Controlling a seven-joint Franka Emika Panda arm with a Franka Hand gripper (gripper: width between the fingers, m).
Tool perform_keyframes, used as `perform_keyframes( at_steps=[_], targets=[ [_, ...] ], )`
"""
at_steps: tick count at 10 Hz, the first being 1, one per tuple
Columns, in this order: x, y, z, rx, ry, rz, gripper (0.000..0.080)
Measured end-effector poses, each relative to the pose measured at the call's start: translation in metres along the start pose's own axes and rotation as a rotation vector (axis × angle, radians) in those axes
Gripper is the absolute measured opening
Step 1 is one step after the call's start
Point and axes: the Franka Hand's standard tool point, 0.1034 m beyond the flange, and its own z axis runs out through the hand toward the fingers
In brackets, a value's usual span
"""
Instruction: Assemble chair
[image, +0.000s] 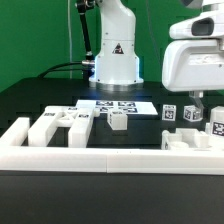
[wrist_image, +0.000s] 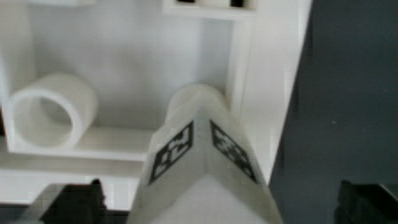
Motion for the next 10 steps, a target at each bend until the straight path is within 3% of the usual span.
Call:
perform_keyframes(
  at_steps=[3,6,8,9,10],
  targets=[
    [0.0002,-0.0001,0.0002,-0.001,0.0,-0.174,0.0649],
    [0.0002,0.0025,0.0001,-0.021,-0.005,-0.402,0.0649],
    [-0.0001,0.0032,0.0003,-0.022,-0.006,-0.411,0.064],
    [-0.0001,0.0034,0.0004,-0.022,-0.007,-0.411,0.0476],
    [-0.0002,0.0035,0.0005,-0.022,-0.007,-0.411,0.0476]
  ],
)
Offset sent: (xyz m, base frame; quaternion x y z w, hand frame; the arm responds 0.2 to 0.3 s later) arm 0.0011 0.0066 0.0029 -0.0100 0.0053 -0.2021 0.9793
